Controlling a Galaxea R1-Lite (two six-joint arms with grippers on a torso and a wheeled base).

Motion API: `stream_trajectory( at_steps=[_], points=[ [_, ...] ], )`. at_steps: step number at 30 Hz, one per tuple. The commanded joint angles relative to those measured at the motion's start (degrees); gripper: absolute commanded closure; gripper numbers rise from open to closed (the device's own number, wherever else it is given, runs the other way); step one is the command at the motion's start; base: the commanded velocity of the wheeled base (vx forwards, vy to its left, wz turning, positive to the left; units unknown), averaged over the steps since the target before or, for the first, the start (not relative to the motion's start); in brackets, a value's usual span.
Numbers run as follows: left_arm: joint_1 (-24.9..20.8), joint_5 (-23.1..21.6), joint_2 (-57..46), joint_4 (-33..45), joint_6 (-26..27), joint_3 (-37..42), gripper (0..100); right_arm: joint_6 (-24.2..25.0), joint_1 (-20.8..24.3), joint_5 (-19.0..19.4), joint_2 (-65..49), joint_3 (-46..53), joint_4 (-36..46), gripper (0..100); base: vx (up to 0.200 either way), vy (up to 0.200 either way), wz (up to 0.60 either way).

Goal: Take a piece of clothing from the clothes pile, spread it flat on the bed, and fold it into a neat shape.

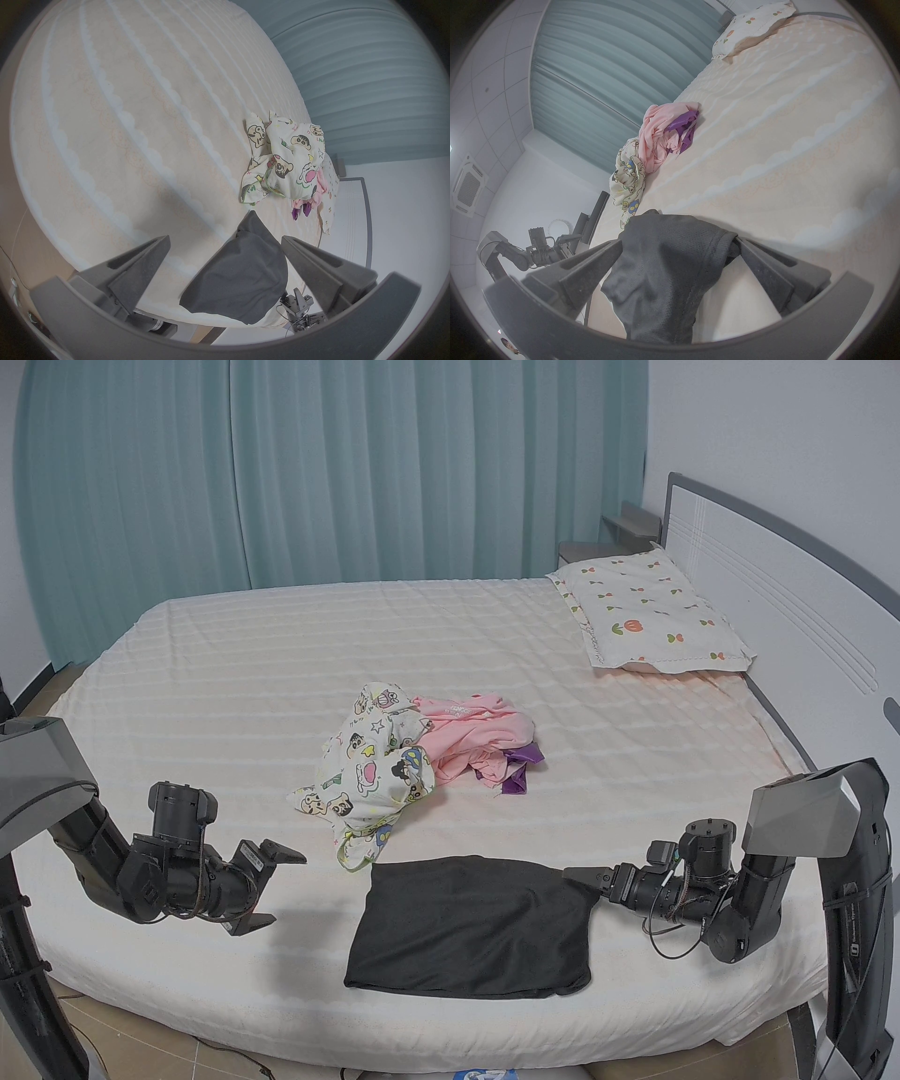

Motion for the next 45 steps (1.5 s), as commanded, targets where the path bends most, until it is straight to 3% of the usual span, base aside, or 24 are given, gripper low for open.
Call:
stream_trajectory(
  at_steps=[1,6,21,22,45],
  points=[
    [0.1,-0.1,-0.2,-0.1,0.0,0.1,0,0.4,-0.1,0.0,0.4,-0.2,-0.1,0,0.0,0.2,0.0],
    [0.1,0.0,0.0,-0.1,0.6,0.2,0,1.9,-0.4,-0.3,0.0,-0.1,-0.2,0,0.0,0.2,0.0],
    [0.0,0.0,0.1,-0.1,0.6,0.3,0,2.1,-0.4,-4.3,0.1,-0.9,1.3,0,0.0,0.0,0.0],
    [0.0,0.0,0.1,-0.1,0.6,0.3,0,2.1,-0.7,-4.4,-0.2,-0.7,1.3,100,0.0,0.0,0.0],
    [0.0,0.0,0.1,-0.1,0.6,0.3,0,2.2,-3.6,-9.1,-0.5,0.4,-0.7,100,0.0,0.0,0.0]
  ],
)
